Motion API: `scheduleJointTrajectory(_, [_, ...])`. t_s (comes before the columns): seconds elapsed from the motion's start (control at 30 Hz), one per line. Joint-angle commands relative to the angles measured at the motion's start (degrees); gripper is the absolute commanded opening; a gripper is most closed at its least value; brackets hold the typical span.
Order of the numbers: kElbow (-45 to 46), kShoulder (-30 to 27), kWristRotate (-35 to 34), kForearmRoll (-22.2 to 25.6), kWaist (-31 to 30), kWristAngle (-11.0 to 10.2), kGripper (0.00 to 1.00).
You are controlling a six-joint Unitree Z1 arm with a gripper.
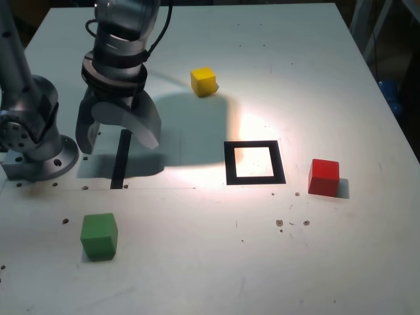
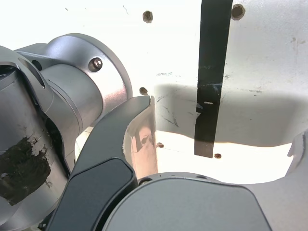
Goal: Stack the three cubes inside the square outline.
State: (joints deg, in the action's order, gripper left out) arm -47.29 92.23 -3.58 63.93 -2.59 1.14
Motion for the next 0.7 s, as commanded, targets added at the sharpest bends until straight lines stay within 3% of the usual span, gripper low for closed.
scheduleJointTrajectory(0.0, [0.09, 0.28, -0.1, 0.39, -0.04, 0.09, 0.99])
scheduleJointTrajectory(0.47, [-0.35, 0.16, 0.03, 0.62, -0.04, -0.01, 0.99])
scheduleJointTrajectory(0.67, [-3.13, 3.03, 1.16, 1.41, -0.67, -0.04, 0.99])
